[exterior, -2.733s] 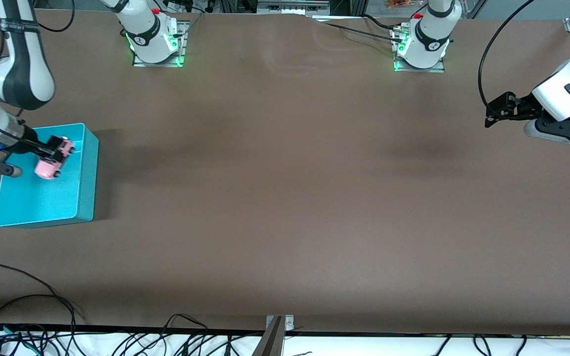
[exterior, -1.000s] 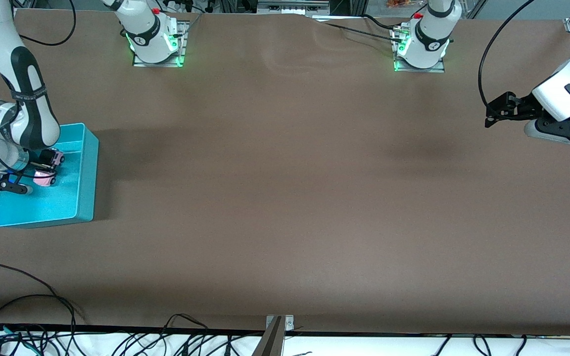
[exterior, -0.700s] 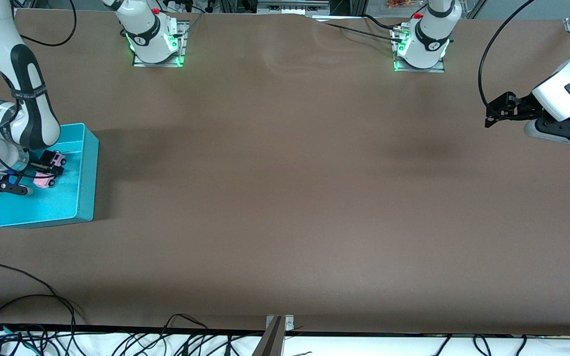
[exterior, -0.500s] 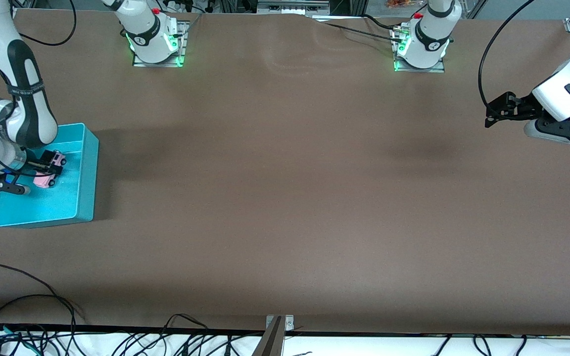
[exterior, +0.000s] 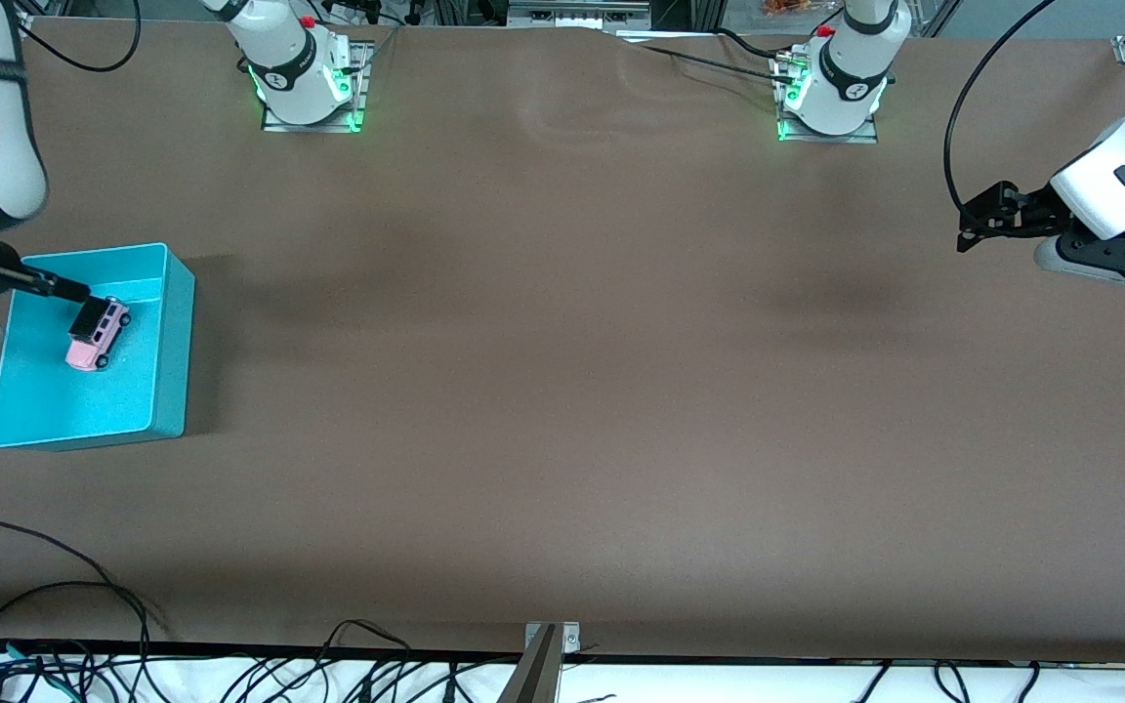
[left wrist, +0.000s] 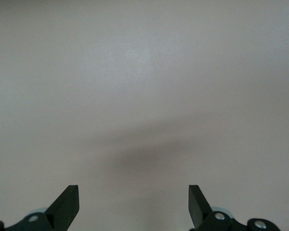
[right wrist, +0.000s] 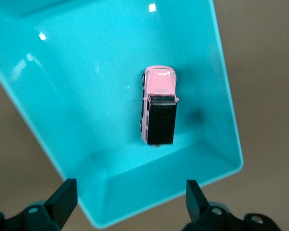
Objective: Wind and store pink jeep toy
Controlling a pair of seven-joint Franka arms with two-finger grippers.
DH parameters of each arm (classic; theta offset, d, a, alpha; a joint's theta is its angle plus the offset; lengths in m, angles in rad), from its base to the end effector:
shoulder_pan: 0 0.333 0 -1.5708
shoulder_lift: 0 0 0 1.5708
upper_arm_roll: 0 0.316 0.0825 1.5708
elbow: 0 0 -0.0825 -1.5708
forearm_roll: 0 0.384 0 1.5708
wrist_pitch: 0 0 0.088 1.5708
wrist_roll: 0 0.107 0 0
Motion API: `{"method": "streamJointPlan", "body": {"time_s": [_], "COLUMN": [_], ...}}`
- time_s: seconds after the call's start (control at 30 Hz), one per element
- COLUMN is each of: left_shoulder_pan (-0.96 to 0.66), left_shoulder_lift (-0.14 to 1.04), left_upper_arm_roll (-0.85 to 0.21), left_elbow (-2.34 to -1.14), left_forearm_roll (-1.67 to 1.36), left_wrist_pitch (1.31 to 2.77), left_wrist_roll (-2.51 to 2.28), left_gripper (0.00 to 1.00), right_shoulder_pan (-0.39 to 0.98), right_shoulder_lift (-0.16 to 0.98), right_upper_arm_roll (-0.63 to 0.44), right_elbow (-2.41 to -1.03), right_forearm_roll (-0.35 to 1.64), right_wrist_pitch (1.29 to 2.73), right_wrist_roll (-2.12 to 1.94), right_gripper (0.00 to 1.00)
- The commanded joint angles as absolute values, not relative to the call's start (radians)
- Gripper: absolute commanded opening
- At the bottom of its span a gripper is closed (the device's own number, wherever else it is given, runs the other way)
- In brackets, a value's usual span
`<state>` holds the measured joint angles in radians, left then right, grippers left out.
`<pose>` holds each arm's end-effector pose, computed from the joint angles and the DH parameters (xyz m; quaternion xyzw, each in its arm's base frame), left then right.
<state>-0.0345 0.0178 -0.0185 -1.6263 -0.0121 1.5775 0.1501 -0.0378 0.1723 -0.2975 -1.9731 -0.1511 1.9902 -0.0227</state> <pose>0.5570 -0.0307 0.5890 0.9943 -0.1011 -0.0330 0.0078 0.5397 -0.1931 0.3767 0.9859 -0.1190 -0.0894 0.0769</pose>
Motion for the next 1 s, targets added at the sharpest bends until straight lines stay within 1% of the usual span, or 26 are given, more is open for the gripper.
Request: {"method": "streamJointPlan", "body": {"time_s": [0.0, 0.17, 0.27, 0.43, 0.8, 0.97], "left_shoulder_pan": [-0.035, -0.035, -0.035, -0.035, -0.037, -0.037], "left_shoulder_lift": [0.032, 0.032, 0.032, 0.032, 0.032, 0.032], "left_upper_arm_roll": [-0.017, -0.017, -0.017, -0.017, -0.017, -0.017], "left_elbow": [-1.591, -1.591, -1.591, -1.591, -1.591, -1.591], "left_forearm_roll": [-0.026, -0.028, -0.028, -0.028, -0.028, -0.028], "left_wrist_pitch": [1.552, 1.552, 1.552, 1.552, 1.552, 1.552], "left_wrist_roll": [0.143, 0.143, 0.143, 0.143, 0.143, 0.143], "left_gripper": [1.00, 1.00, 1.00, 1.00, 1.00, 1.00], "right_shoulder_pan": [-0.051, -0.051, -0.049, -0.048, -0.083, -0.083], "right_shoulder_lift": [0.028, -0.057, -0.075, -0.074, -0.068, -0.080], "right_upper_arm_roll": [-0.287, -0.282, -0.272, -0.268, -0.103, -0.061], "right_elbow": [-2.000, -2.014, -1.996, -1.927, -1.727, -1.712], "right_forearm_roll": [-0.133, -0.129, -0.111, -0.012, 0.028, 0.058], "right_wrist_pitch": [1.905, 1.859, 1.816, 1.761, 1.586, 1.571], "right_wrist_roll": [-0.035, -0.034, -0.040, -0.041, -0.026, 0.015], "right_gripper": [1.00, 1.00, 1.00, 1.00, 1.00, 1.00]}}
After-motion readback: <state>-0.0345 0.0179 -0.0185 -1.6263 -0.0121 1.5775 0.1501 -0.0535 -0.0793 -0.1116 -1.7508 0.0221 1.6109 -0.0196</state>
